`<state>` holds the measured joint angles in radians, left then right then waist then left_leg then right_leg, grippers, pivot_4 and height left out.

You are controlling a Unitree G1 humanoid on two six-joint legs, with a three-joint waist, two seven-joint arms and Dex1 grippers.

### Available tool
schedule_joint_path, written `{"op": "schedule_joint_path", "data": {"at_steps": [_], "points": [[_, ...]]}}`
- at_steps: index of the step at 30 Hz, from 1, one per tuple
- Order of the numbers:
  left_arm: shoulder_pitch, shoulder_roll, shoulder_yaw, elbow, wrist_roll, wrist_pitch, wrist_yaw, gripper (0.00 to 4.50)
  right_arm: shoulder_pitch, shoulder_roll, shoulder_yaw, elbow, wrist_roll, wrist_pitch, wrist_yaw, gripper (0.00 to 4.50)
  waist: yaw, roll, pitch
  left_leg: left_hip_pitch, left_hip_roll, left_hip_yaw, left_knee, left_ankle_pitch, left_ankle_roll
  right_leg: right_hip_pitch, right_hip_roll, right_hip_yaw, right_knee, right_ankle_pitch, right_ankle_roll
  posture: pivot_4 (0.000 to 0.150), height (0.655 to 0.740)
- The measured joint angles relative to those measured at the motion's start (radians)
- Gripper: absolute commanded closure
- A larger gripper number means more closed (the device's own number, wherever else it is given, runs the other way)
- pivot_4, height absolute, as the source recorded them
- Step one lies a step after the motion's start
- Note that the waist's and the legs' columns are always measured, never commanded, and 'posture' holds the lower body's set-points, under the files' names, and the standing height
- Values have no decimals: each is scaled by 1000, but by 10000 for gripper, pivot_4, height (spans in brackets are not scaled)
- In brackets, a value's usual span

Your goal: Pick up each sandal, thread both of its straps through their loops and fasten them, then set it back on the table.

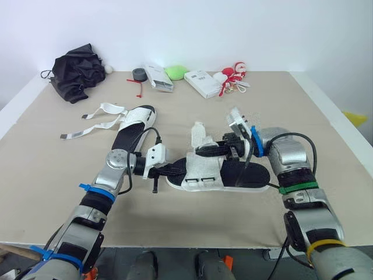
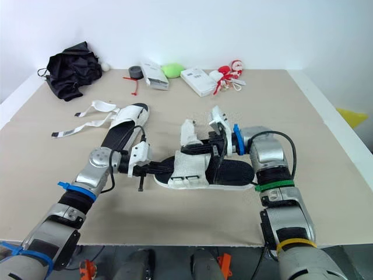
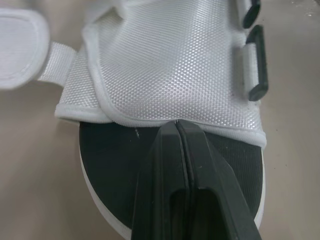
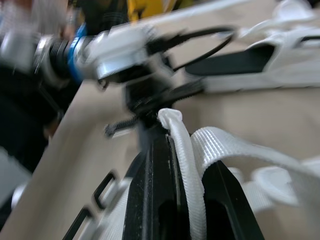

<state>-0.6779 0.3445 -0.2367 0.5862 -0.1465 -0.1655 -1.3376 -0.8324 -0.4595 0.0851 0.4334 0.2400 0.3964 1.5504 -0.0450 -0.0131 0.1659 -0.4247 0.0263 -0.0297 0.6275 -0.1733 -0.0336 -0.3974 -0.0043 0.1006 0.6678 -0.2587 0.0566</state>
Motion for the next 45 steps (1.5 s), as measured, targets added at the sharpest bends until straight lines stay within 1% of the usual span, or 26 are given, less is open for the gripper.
{"op": "schedule_joint_path", "data": {"at_steps": [2, 4, 6, 7, 8, 9, 10, 12, 14, 18, 20, 21, 23, 26, 27, 31, 36, 41, 45], "points": [[0, -2, 0, 3, 0, -1, -1, 45000, 10, -11, 14, -32, 0, 0, 3, 44559, 0, 0, 0, 0, 0, 0, 0, 0, 0, 0, 0, 0, 0, 0, 0, 1500, 7380], [-1, -10, -2, 5, 1, -2, -1, 45000, 56, -69, 88, -124, -13, -40, 8, 44559, 1, -1, 0, 0, 0, -1, 0, 0, 0, 1, 0, -1, 0, -1, -1, 1500, 7380], [-2, -11, -2, 7, 2, -3, -1, 45000, 78, -97, 148, -151, -35, -65, 10, 36933, 1, 0, -1, 1, 0, 0, 0, -1, 0, 1, 0, -1, 0, -1, -1, 1500, 7380], [-2, -11, -2, 8, 2, -3, -1, 45000, 78, -98, 155, -150, -42, -68, 10, 35471, 1, 0, -1, 1, 0, 0, 0, 0, 0, 1, 0, -1, 0, -1, -1, 1500, 7380], [-5, -13, -2, 15, 2, -4, 0, 45000, 73, -101, 175, -138, -53, -74, 12, 30673, 1, 0, -1, 1, 0, -1, 0, 0, 0, 2, 0, -1, 0, -1, -1, 1500, 7380], [-7, -15, -2, 20, 4, -5, 0, 45000, 65, -102, 186, -117, -55, -75, 12, 28549, 1, 0, -1, 2, 0, -1, 1, 0, 0, 3, 0, -1, 0, -1, -1, 1500, 7380], [-12, -18, -2, 24, 9, -9, 0, 45000, 46, -102, 189, -68, -57, -75, 12, 24529, 2, 0, -1, 2, 0, -1, 1, 0, 0, 3, 0, -1, 0, -1, -1, 1500, 7380], [-13, -19, -2, 27, 10, -11, 0, 45000, 32, -103, 189, -47, -57, -77, 12, 16196, 2, -1, -1, 2, 0, -1, 2, 0, 0, 4, -1, -1, -1, -1, -1, 1500, 7380], [-15, -21, -2, 33, 10, -13, 0, 45000, 9, -112, 194, -6, -58, -84, 15, 13334, 2, 0, -1, 2, -1, -1, 2, 0, 0, 4, -1, -1, -1, -1, -1, 1500, 7380], [-22, -26, -2, 47, 12, -15, 0, 45000, -39, -175, 233, 32, -15, -65, 19, 13334, 2, 0, 0, 3, -1, -1, 3, 0, 0, 5, -2, -1, -1, -1, -1, 1500, 7380], [-24, -27, -2, 52, 12, -19, 0, 45000, -55, -227, 260, 40, 18, -64, 20, 13334, 2, 0, -1, 3, -1, -1, 4, 0, 0, 6, -2, -1, -2, -1, -1, 1500, 7380], [-24, -29, -2, 53, 13, -25, 0, 45000, -58, -288, 295, 33, 45, -74, 20, 13334, 3, 0, 0, 2, -2, -1, 4, 0, 0, 6, -3, -1, -2, -1, -1, 1500, 7380], [-25, -28, -2, 54, 13, -25, -2, 45000, -58, -333, 313, 28, 65, -80, 20, 13334, 2, -1, -1, 2, -2, -1, 4, -1, 0, 6, -3, -1, -2, -1, -1, 1500, 7380], [-25, -23, -2, 55, 13, -26, -5, 45000, -45, -429, 350, -12, 141, -73, 20, 13334, 1, 0, 0, 3, -1, -1, 4, -1, 0, 6, -2, 0, -2, -1, -1, 1500, 7380], [-25, -23, -2, 55, 13, -26, -5, 45000, -45, -429, 350, -13, 143, -73, 20, 13334, 0, 0, 0, 3, -1, 0, 4, -1, 0, 6, -2, 0, -2, -1, -1, 1500, 7380], [-29, -24, -2, 63, 13, -31, -5, 45000, -39, -443, 341, -92, 253, 14, 20, 13334, 0, 0, 0, 3, -1, -1, 4, -1, 0, 6, -2, 0, -2, -1, -2, 1500, 7380], [-34, -31, -2, 72, 14, -33, -4, 45000, -26, -441, 266, -179, 335, 112, 19, 13334, 2, -1, 0, 2, -2, -1, 5, -1, 0, 6, -3, -1, -2, -1, -1, 1500, 7380], [-37, -33, -2, 74, 19, -34, -5, 45000, -52, -391, 203, -70, 314, 175, -32, 13334, 2, -1, 0, 2, -2, 0, 6, -1, 0, 6, -3, 0, -2, -1, -1, 1500, 7380], [-35, -34, -2, 70, 20, -33, -7, 45000, -88, -391, 122, 18, 279, 163, -52, 13334, 4, -1, 0, 1, -2, -1, 5, -1, 0, 6, -3, -1, -2, -1, -1, 1500, 7380]]}}
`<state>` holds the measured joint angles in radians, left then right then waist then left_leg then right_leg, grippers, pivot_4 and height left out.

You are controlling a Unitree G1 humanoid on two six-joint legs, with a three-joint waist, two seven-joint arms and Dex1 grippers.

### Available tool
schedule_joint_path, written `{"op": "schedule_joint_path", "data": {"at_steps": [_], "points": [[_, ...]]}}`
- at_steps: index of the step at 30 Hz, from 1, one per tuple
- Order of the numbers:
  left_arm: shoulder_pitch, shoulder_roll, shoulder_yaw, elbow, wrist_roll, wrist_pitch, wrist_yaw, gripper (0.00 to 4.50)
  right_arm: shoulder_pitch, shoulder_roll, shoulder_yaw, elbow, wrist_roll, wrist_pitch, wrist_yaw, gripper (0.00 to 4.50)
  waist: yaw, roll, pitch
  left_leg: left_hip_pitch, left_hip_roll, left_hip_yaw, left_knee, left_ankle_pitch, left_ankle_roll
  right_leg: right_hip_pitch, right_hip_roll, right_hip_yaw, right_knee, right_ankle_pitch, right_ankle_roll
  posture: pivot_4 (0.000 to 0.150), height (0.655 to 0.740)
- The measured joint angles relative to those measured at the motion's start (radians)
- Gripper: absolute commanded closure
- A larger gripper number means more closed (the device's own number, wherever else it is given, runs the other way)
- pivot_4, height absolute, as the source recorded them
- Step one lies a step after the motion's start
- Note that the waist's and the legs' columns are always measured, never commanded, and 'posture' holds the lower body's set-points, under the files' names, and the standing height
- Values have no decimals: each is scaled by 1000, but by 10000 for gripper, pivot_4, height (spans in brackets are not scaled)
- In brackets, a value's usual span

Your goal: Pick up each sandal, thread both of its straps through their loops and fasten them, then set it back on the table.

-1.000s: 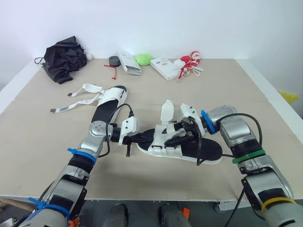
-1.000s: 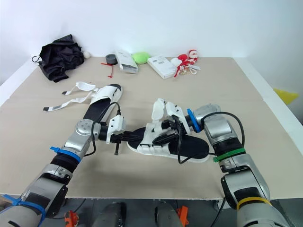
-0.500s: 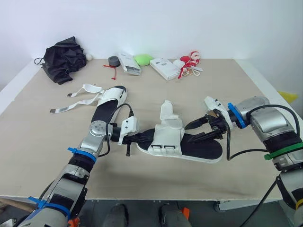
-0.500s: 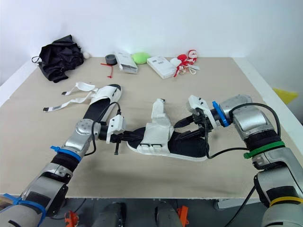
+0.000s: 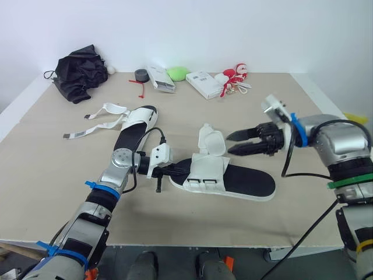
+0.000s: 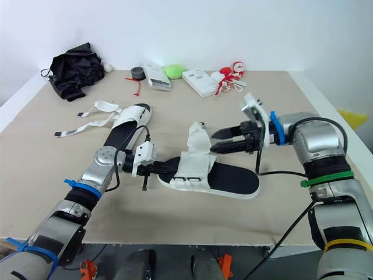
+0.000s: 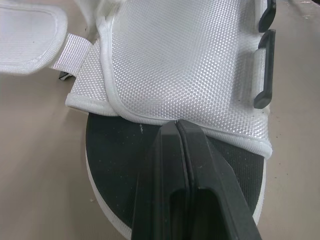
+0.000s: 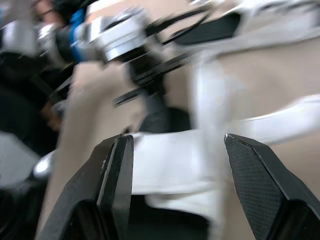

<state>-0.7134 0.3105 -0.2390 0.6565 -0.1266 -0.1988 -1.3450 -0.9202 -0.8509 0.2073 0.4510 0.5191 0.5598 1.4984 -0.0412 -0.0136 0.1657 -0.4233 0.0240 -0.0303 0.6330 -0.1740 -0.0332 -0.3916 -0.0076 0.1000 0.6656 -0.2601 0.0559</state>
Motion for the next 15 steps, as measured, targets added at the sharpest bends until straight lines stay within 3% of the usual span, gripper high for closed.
{"op": "schedule_joint_path", "data": {"at_steps": [6, 15], "points": [[1, 1, 0, -1, 0, 0, 1, 45000, -6, -20, -55, 63, -49, -27, 20, 13334, 0, 0, 0, 0, 0, 0, 0, 0, 0, 0, 0, 0, 0, 0, 0, 1500, 7380], [3, -2, 0, -3, 0, 0, 1, 45000, -12, 115, -60, 101, -180, -169, -147, 13334, 0, 0, 0, 0, -1, 0, 0, 0, 0, 0, 0, 1, 0, 0, 1, 1500, 7380]]}}
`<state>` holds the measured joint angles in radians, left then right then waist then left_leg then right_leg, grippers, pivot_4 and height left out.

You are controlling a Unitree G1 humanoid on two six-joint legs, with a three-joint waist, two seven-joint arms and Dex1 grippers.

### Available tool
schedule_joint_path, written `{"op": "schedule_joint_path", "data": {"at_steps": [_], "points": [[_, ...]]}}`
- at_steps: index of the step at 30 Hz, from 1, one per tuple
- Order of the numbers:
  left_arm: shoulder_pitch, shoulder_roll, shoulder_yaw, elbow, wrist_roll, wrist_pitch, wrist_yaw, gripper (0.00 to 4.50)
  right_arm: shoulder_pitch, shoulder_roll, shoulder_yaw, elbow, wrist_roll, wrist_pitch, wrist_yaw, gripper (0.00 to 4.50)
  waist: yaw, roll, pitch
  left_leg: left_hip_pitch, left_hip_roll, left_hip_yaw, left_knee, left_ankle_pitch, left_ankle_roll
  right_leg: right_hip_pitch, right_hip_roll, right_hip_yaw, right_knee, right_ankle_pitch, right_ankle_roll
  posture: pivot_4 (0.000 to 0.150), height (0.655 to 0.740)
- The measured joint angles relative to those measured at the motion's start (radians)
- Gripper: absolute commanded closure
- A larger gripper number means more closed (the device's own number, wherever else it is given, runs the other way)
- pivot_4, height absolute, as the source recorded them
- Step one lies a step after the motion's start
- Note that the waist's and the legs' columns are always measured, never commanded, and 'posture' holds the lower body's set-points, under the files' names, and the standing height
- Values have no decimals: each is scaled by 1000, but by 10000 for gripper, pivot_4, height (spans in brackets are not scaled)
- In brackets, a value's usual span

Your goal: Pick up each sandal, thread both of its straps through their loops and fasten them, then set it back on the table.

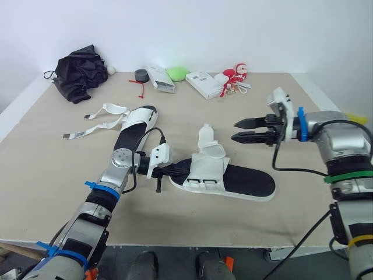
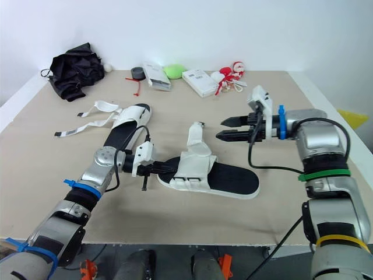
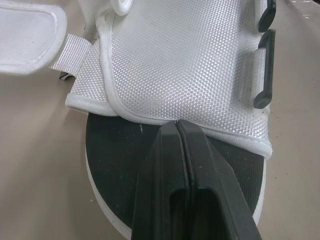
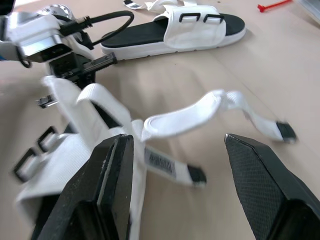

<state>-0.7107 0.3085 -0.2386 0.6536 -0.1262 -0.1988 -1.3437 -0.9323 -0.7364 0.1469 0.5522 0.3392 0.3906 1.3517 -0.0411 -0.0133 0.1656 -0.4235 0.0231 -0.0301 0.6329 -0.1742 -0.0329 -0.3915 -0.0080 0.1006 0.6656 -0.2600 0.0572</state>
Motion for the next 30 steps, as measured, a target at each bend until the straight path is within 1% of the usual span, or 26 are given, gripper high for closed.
{"op": "schedule_joint_path", "data": {"at_steps": [8, 12, 15, 18, 21, 27, 30], "points": [[1, -2, 0, 0, 0, -1, 3, 45000, 73, -10, 2, -54, -40, -17, 48, 13334, 2, 0, 0, 0, 0, 0, 0, 0, 1, 0, 0, 0, 0, 0, 0, 1500, 7380], [3, -1, 0, -2, 0, -1, 3, 45000, 75, -2, 2, -56, -54, -23, 37, 13334, 2, 0, 0, 0, 0, 0, 0, 0, 1, 0, 0, 0, 0, 0, 0, 1500, 7380], [7, 0, 0, -7, 0, -1, 4, 45000, 75, 37, 2, -56, -66, -28, 16, 13334, 1, 0, 0, 0, 0, -1, 0, 0, 1, 0, 0, 0, 0, 0, 0, 1500, 7380], [9, -2, 0, -11, 0, -1, 5, 45000, 75, 51, 2, -59, -72, -40, 17, 13334, 2, 0, 0, 0, -1, -1, 0, -1, 1, 0, 0, 0, 0, -1, 1, 1500, 7380], [9, -1, 0, -11, 0, -1, 6, 45000, 76, 51, 3, -63, -74, -40, 21, 13334, 2, 0, 0, 0, -1, -1, 0, -1, 1, 0, 0, 0, 0, -1, 1, 1500, 7380], [18, 0, 1, -16, 0, -2, 10, 45000, 142, 50, 51, -124, -124, -81, 41, 13334, 2, 0, 0, 0, -1, -1, 0, -1, 1, 0, 0, 0, 0, -1, 1, 1500, 7380], [18, 1, 1, -17, 0, -2, 12, 45000, 142, 55, 52, -126, -147, -107, 26, 13334, 1, 0, 0, 1, 0, -1, 0, -1, 1, 1, 0, 0, 0, -1, 1, 1500, 7380]]}}
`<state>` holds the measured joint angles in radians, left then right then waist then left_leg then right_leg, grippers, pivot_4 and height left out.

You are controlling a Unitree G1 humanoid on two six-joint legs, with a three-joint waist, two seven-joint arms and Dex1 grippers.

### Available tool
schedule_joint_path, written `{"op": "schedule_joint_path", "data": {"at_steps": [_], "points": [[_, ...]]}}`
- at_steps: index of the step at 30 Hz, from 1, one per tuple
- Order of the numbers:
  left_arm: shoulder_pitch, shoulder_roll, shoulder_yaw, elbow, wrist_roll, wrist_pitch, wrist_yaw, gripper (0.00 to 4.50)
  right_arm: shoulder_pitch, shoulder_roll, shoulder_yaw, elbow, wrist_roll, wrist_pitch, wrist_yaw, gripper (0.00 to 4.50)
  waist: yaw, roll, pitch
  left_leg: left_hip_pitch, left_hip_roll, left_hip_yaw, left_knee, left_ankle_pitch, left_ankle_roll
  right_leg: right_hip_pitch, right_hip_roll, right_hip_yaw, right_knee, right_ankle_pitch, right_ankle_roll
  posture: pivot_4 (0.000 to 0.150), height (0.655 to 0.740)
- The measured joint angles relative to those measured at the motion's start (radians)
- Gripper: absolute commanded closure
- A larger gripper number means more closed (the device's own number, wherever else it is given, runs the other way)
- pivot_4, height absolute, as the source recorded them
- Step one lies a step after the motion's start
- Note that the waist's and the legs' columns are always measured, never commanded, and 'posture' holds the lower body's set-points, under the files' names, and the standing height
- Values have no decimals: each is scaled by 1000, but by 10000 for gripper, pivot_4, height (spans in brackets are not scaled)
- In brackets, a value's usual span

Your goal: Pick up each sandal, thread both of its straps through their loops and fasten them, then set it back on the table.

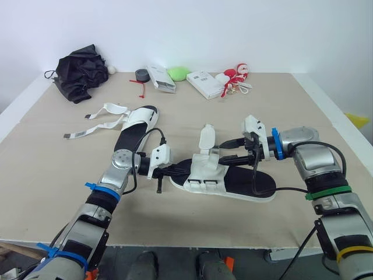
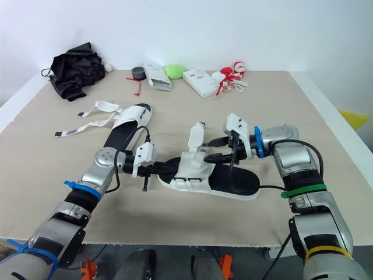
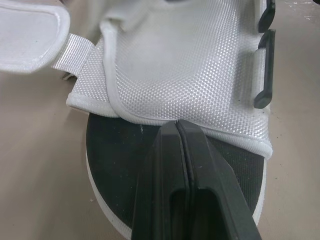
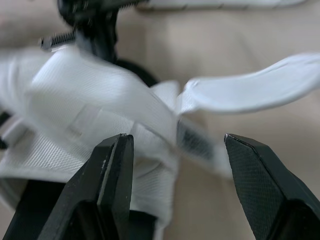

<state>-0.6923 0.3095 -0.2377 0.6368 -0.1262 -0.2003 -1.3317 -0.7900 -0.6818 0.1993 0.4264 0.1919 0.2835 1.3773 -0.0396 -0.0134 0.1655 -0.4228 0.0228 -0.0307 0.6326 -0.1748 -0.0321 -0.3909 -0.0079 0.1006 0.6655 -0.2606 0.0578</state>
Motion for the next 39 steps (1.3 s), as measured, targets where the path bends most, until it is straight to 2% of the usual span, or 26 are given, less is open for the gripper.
{"op": "schedule_joint_path", "data": {"at_steps": [6, 16, 18, 21, 24, 28, 32, 35, 39], "points": [[0, 3, 1, 0, 0, 1, 13, 45000, 0, 38, 20, 11, -76, -114, -73, 13334, -4, 0, 0, 2, 0, 1, 1, 0, 0, 2, 0, 1, 0, 1, -1, 1500, 7380], [1, 0, 1, 0, 1, 1, 17, 45000, -2, 36, -5, 39, -64, -113, -75, 13334, -4, 0, 0, 2, 0, 1, 1, 1, 1, 2, 0, 1, 0, 1, -2, 1500, 7380], [0, -2, 1, 0, 1, 1, 16, 45000, -2, 22, -20, 33, -29, -51, -62, 13334, -3, 0, 0, 2, 0, 1, 1, 1, 1, 2, 0, 1, 0, 1, -2, 1500, 7380], [-1, -8, -1, -1, 0, 0, 9, 45000, 12, -80, -100, -31, 138, 208, 75, 13334, 3, 0, 0, 0, -1, 0, 1, 0, 1, 1, -1, 1, 0, 0, 0, 1500, 7380], [-2, 0, 0, -1, 0, 0, -2, 45000, -4, -133, -184, -42, 239, 377, 107, 13334, -1, 0, 0, 1, 0, 0, 0, -1, 2, 1, 0, 1, -1, -1, -1, 1500, 7380], [-4, 3, 0, 3, 1, 0, 1, 45000, -44, -74, -220, 17, 312, 590, 35, 13334, -4, 0, 0, 1, 1, 0, 0, -1, 3, 1, 1, 0, 0, -2, -7, 1500, 7380], [-5, -4, 0, 3, 0, 0, -4, 45000, -88, -26, -239, 143, 326, 772, -67, 13334, -2, 0, 0, 0, -1, 0, 0, -1, 2, 1, -1, 1, -1, -1, -1, 1500, 7380], [-5, -5, 0, 2, 0, 0, -8, 45000, -88, -9, -223, 197, 309, 817, -111, 13334, -1, 0, 0, 0, -1, 0, 0, -2, 3, 1, -1, 1, -1, -2, 0, 1500, 7380], [2, -4, 0, -2, 0, 0, -6, 45000, -61, -1, -158, 199, 230, 684, -131, 13334, -1, 0, 0, -1, -1, 0, 0, -2, 3, 0, -1, 1, -1, -2, 0, 1500, 7380]]}}
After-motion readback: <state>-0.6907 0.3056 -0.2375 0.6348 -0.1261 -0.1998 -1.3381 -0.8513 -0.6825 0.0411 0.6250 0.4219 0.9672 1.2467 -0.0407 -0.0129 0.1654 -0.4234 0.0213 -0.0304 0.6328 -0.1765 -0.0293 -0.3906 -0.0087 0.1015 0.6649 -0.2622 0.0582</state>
